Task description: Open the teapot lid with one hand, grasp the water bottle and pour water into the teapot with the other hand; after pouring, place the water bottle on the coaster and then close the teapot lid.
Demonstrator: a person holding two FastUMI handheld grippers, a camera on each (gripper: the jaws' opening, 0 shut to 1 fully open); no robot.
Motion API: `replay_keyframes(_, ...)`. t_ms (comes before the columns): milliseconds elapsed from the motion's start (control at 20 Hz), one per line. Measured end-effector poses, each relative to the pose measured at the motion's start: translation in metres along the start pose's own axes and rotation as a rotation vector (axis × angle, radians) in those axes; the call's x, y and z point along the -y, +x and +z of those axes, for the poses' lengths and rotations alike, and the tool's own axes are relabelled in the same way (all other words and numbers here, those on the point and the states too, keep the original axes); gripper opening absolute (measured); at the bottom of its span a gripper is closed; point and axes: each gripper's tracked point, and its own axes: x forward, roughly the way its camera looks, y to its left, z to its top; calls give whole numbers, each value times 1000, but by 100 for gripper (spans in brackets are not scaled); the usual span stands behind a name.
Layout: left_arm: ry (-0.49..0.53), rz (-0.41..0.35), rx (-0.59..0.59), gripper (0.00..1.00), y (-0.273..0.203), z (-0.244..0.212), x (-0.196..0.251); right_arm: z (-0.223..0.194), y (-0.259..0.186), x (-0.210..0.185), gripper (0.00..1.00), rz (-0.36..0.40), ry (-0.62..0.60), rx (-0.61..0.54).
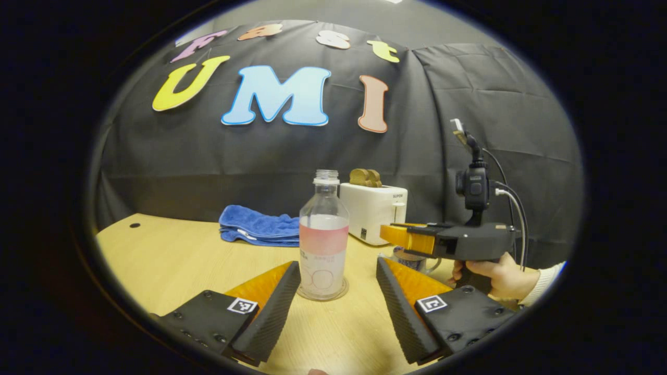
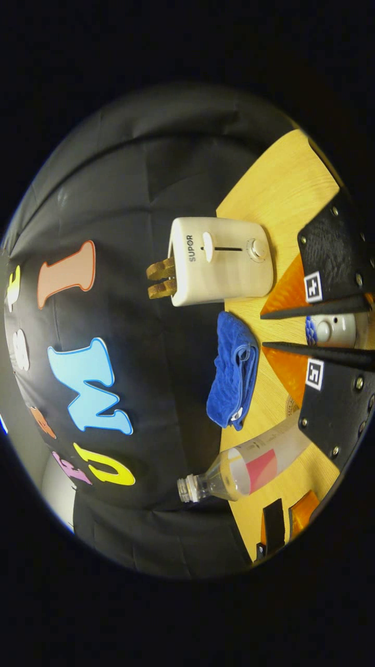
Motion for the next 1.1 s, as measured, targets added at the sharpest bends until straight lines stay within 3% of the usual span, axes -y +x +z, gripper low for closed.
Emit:
replay_keyframes(50,7,4,8,100,-1,3,-1,10,-5,-1,34,-3,-8,15)
replay_keyframes(200,14,-17,37,100,-9,15,9,36,-29,-8,39,-10,-30,66)
replay_keyframes(250,20,-21,45,100,-13,18,11,44,-40,-12,53,-13,-37,82)
replay_keyframes(350,25,-30,60,100,-22,26,17,57,-59,-17,66,-22,-59,124)
replay_keyframes(400,27,-32,71,100,-27,31,19,62,-71,-20,66,-23,-70,144)
replay_keyframes(500,45,-17,91,100,-38,39,19,68,-94,-26,76,-30,-82,172)
replay_keyframes(650,72,2,111,100,-52,45,21,70,-130,-31,78,-58,-105,206)
replay_keyframes(700,78,7,116,100,-58,47,23,67,-141,-34,84,-63,-106,211)
replay_keyframes(750,84,14,121,100,-63,48,25,66,-150,-38,96,-63,-105,220)
replay_keyframes(1100,103,25,163,100,-99,52,55,38,-212,-50,97,-87,-103,209)
